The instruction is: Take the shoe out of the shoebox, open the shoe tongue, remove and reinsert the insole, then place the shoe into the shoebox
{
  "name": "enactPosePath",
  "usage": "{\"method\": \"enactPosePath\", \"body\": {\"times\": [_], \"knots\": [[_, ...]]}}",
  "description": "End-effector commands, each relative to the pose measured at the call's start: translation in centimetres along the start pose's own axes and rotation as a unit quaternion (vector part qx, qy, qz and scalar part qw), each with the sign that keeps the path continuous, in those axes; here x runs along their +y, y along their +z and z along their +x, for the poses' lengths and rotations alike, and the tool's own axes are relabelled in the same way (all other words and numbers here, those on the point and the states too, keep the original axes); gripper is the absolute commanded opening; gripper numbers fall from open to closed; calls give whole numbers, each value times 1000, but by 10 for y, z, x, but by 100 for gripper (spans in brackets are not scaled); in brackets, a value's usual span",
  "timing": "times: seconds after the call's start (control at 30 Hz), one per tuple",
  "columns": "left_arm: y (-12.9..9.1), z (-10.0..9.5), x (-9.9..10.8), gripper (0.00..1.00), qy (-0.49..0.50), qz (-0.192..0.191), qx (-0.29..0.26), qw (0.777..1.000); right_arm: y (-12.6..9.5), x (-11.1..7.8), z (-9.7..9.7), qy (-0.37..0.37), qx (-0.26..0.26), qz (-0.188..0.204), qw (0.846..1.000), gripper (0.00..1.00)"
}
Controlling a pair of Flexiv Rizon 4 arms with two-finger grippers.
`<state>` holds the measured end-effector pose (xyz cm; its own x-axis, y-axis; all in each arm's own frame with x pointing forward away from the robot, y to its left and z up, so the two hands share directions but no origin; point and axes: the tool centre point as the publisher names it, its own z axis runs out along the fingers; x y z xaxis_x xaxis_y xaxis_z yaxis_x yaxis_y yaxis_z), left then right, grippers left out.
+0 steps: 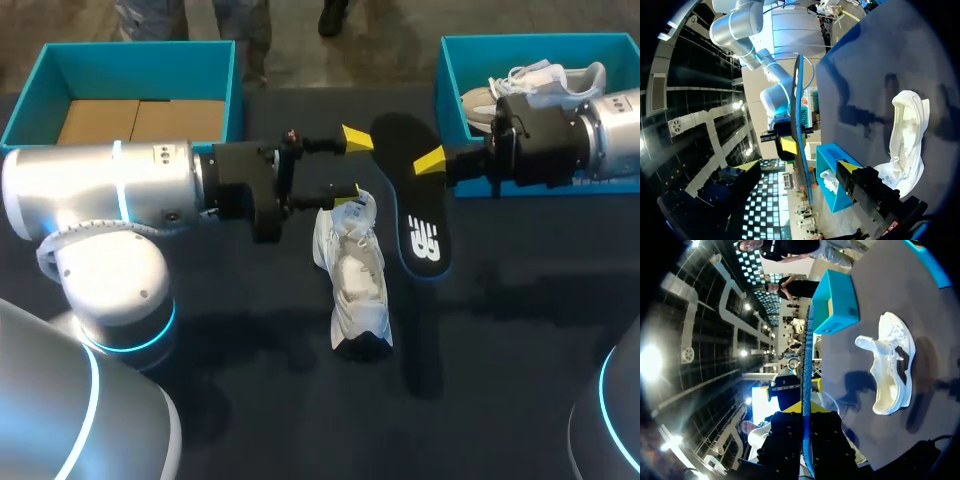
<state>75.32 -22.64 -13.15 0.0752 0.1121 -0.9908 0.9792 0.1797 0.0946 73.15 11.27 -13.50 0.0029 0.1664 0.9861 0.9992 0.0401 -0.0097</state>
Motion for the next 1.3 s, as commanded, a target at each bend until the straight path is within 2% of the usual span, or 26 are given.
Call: {"method": "enactPosePath", "body": {"times": [0.03,0.3,0.43,0.53,0.6,0.67,0.73,0.8,0.97,1.0,1.03,1.1,1.3], "knots": [[16,3,5,100,-2,-4,-11,1000,8,-6,-1,1,1,-3,1000,0],[32,-2,10,100,-5,-5,-27,1000,15,-13,2,-1,3,3,1000,0],[37,-4,10,93,-4,-3,-31,999,16,-14,2,-3,4,5,1000,0],[39,-3,9,84,-6,0,-32,999,17,-14,2,-5,5,5,1000,0],[40,-2,8,70,-9,2,-32,999,17,-13,3,-6,5,6,1000,0],[40,0,7,50,-14,3,-30,999,17,-13,3,-7,5,6,1000,0],[39,2,6,46,-16,3,-28,999,17,-13,3,-8,5,7,1000,0],[40,5,6,29,-19,3,-26,999,17,-13,4,-9,5,8,1000,0],[40,7,4,24,-24,4,-24,999,18,-13,4,-9,5,9,1000,0],[41,7,4,18,-25,4,-23,999,18,-13,4,-9,6,9,1000,0],[41,7,3,4,-25,5,-23,999,18,-13,4,-9,6,9,1000,0],[41,8,3,0,-29,5,-23,999,18,-13,4,-9,6,9,1000,0],[41,10,2,0,-51,17,-24,998,18,-12,3,-9,7,9,1000,0]]}}
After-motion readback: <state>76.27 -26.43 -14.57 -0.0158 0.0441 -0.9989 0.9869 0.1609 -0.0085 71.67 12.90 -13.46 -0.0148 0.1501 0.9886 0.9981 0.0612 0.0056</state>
